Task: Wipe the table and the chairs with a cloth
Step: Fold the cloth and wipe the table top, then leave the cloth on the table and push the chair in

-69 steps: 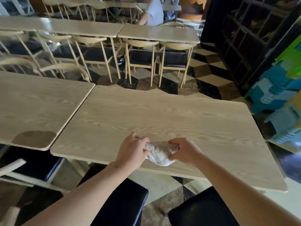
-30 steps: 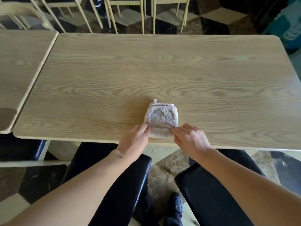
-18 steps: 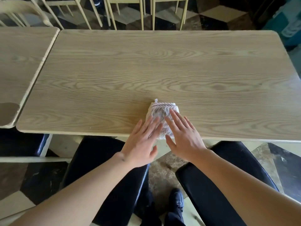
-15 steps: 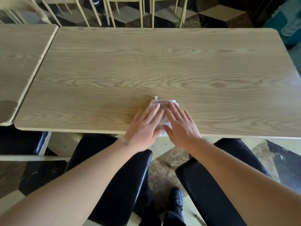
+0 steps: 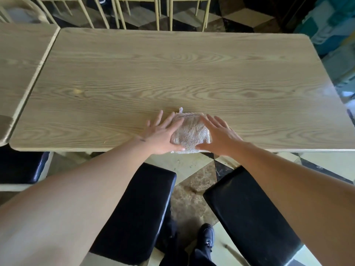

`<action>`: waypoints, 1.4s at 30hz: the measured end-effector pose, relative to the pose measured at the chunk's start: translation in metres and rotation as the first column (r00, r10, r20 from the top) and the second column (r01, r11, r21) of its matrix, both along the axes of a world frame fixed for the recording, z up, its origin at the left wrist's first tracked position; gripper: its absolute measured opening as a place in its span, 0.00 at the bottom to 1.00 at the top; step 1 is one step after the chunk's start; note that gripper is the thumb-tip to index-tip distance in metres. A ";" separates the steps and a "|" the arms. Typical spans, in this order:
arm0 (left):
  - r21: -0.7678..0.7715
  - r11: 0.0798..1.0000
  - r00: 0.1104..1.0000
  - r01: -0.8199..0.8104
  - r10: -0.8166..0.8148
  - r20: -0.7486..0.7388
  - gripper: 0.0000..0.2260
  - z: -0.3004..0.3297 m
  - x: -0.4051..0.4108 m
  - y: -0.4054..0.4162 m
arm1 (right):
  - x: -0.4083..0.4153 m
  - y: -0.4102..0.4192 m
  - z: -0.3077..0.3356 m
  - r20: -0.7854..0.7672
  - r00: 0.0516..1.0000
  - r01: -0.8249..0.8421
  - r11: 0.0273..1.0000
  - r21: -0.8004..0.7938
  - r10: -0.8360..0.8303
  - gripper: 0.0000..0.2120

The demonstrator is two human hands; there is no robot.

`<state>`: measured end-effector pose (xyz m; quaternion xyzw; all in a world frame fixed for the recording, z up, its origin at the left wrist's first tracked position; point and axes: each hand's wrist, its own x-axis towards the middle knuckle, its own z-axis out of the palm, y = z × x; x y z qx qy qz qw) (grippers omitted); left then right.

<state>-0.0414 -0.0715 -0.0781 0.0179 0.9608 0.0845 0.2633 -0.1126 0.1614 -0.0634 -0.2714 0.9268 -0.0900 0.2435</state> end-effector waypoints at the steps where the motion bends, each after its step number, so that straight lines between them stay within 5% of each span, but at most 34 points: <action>1: 0.035 0.999 0.998 -0.035 0.036 -0.046 0.43 0.002 0.009 0.000 | 0.009 -0.001 0.004 -0.015 0.997 0.076 0.996 -0.043 -0.077 0.51; 5: 0.161 0.979 0.973 -0.124 0.151 -0.173 0.33 0.023 0.087 0.016 | 0.088 0.000 0.026 -0.017 0.961 0.263 0.935 -0.236 -0.275 0.41; 8: 0.240 0.935 0.950 -0.262 0.293 -0.104 0.31 0.032 0.161 0.025 | 0.163 0.003 0.027 0.153 0.923 0.379 0.902 -0.206 -0.352 0.39; 11: 0.136 0.926 0.935 -0.353 0.353 0.029 0.34 0.040 0.246 0.026 | 0.246 0.007 0.022 0.354 0.862 0.435 0.888 -0.147 -0.364 0.40; 28: 0.085 0.916 0.919 -0.391 0.394 -0.017 0.35 0.097 0.486 0.010 | 0.472 -0.039 0.052 0.407 0.804 0.522 0.842 -0.134 -0.433 0.39; 31: 0.126 0.897 0.904 -0.424 0.427 -0.004 0.36 0.089 0.511 -0.017 | 0.495 -0.056 0.049 0.444 0.725 0.630 0.767 -0.118 -0.527 0.38; 35: 0.303 0.696 0.719 -0.651 0.694 -0.049 0.37 0.080 0.539 -0.087 | 0.524 -0.075 0.042 0.361 0.612 0.783 0.604 -0.151 -0.704 0.36; 38: 0.366 0.631 0.676 -0.684 0.737 -0.007 0.40 0.076 0.547 -0.146 | 0.540 -0.088 0.036 0.336 0.516 0.852 0.513 -0.104 -0.788 0.40; 42: 0.430 0.510 0.589 -0.745 0.806 0.065 0.42 0.065 0.551 -0.208 | 0.550 -0.120 0.026 0.377 0.252 0.967 0.251 -0.055 -0.891 0.42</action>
